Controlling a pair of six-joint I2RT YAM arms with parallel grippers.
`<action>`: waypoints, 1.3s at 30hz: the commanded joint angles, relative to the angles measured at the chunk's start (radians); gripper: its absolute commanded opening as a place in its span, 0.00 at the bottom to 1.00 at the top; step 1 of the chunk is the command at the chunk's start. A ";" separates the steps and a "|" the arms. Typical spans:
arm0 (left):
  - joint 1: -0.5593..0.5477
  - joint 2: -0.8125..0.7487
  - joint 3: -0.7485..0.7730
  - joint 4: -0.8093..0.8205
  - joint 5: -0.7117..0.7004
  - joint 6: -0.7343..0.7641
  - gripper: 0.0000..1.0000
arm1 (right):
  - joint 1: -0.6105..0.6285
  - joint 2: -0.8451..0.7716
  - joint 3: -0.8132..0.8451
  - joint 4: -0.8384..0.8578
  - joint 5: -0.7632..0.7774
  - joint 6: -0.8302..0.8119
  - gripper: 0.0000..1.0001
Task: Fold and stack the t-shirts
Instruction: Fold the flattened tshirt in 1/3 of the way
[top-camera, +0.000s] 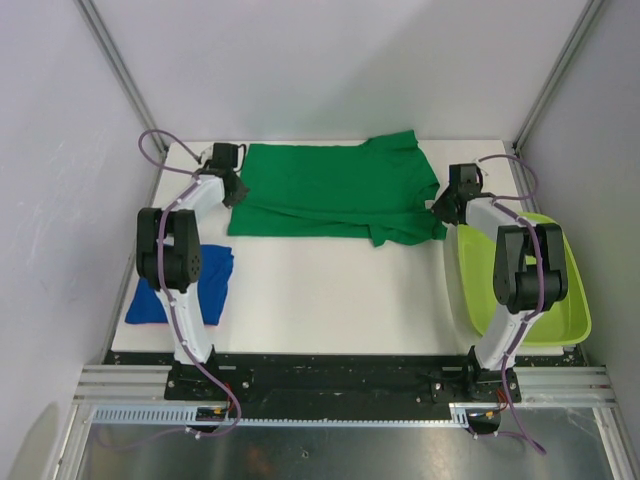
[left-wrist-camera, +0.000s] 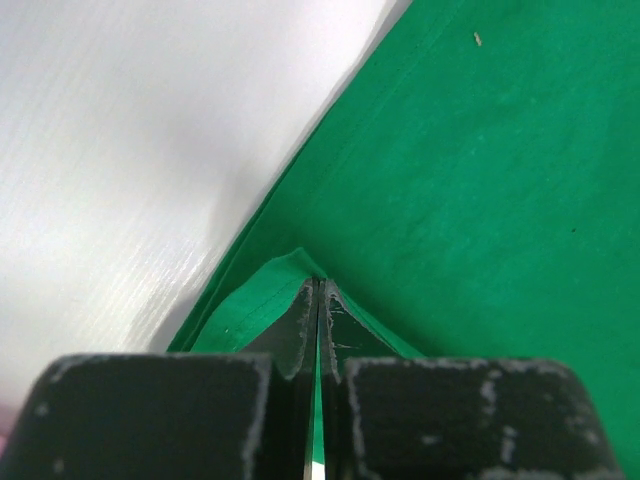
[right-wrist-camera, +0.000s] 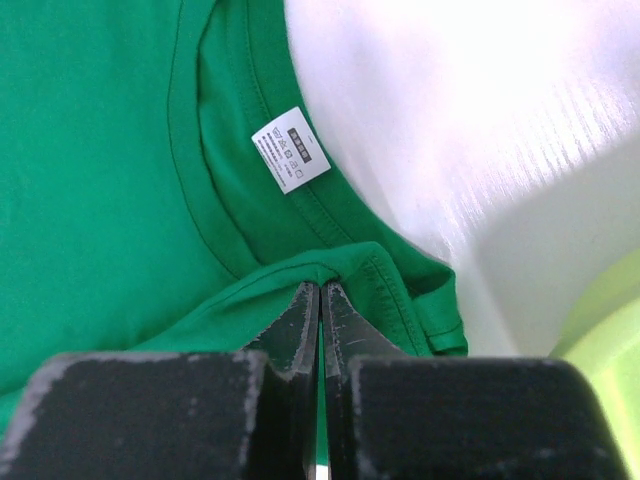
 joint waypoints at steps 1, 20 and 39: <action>0.007 0.010 0.055 0.012 -0.008 0.024 0.00 | -0.012 0.011 0.046 0.055 0.004 0.019 0.00; 0.006 0.049 0.052 0.011 -0.041 0.021 0.00 | -0.020 0.073 0.058 0.106 -0.065 0.000 0.02; -0.013 -0.117 0.005 0.025 0.268 0.141 0.67 | 0.086 -0.184 0.008 -0.153 -0.028 -0.081 0.66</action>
